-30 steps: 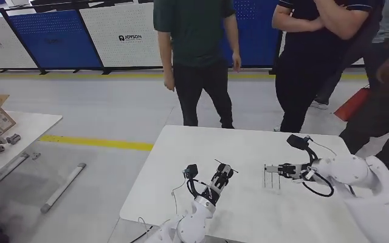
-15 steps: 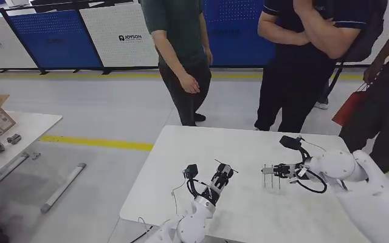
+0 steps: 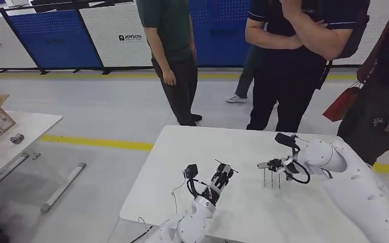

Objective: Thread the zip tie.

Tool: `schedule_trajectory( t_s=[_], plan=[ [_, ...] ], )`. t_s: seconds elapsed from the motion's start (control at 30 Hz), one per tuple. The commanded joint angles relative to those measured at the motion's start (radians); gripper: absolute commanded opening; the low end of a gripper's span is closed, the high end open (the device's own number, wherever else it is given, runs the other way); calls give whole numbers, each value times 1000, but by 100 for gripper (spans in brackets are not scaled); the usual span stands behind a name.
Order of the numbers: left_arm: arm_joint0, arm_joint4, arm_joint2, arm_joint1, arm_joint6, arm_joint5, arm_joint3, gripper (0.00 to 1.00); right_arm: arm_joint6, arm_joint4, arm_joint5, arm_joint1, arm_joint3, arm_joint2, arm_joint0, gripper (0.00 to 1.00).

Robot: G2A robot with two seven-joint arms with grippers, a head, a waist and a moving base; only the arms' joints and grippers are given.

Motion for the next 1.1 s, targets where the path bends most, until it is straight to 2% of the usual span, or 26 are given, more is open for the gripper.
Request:
schedule_trajectory(
  t_s=[0.0, 0.27, 0.37, 0.5, 0.63, 0.93, 1.07],
  plan=[
    [0, 0, 0, 0, 0, 0, 0, 0, 2, 2, -2, -1, 3, -1, 1, 100],
    [0, 0, 0, 0, 0, 0, 0, 0, 2, 2, -2, -1, 3, -1, 1, 100],
    [0, 0, 0, 0, 0, 0, 0, 0, -57, -5, -12, 0, -16, 4, -25, 100],
    [0, 0, 0, 0, 0, 0, 0, 0, -92, 14, -50, 11, -38, 41, -62, 100],
    [0, 0, 0, 0, 0, 0, 0, 0, -75, -34, -19, 12, -48, 29, -67, 100],
    [0, 0, 0, 0, 0, 0, 0, 0, -68, -31, -27, 7, -41, 24, -53, 100],
    [0, 0, 0, 0, 0, 0, 0, 0, -109, -50, -20, 7, -53, 30, -68, 100]
  ],
)
